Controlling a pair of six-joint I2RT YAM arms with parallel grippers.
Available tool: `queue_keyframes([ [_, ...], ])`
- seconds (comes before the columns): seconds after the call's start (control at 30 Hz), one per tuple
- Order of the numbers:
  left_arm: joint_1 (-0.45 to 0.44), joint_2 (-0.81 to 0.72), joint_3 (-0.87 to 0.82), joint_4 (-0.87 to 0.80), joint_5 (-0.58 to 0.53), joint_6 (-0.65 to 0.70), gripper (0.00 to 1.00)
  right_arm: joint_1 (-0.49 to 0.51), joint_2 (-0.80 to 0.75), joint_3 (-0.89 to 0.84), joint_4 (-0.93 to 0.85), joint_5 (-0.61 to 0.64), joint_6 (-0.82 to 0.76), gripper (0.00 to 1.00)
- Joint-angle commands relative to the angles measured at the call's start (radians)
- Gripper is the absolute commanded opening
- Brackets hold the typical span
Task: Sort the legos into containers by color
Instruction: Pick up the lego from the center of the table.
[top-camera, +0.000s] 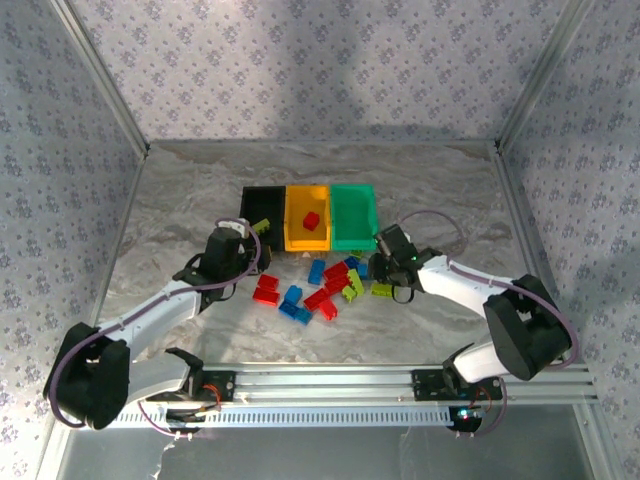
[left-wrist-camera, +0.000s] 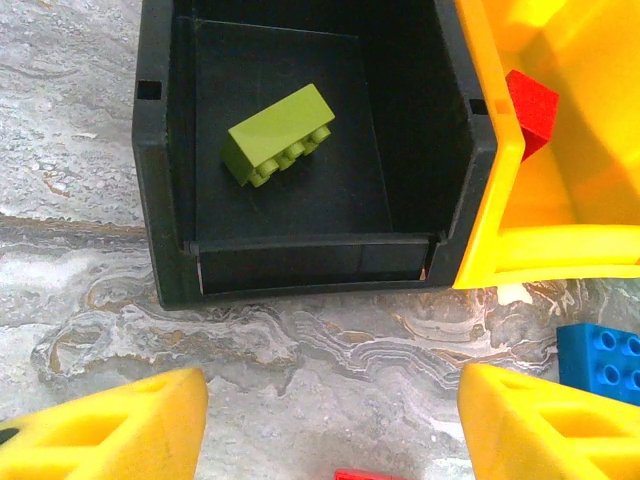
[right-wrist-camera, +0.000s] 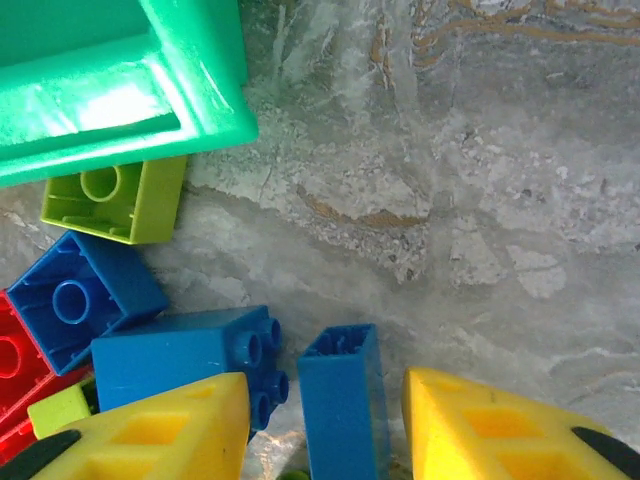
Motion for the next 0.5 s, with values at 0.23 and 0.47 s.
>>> queue_keyframes([
  [0.23, 0.007, 0.001, 0.01, 0.007, 0.02, -0.01, 0.67, -0.038, -0.04, -0.048, -0.079, 0.006, -0.034, 0.34],
  [0.47, 0.008, 0.014, 0.013, 0.009, 0.022, -0.01, 0.67, -0.028, -0.052, -0.047, -0.043, -0.032, -0.046, 0.07],
])
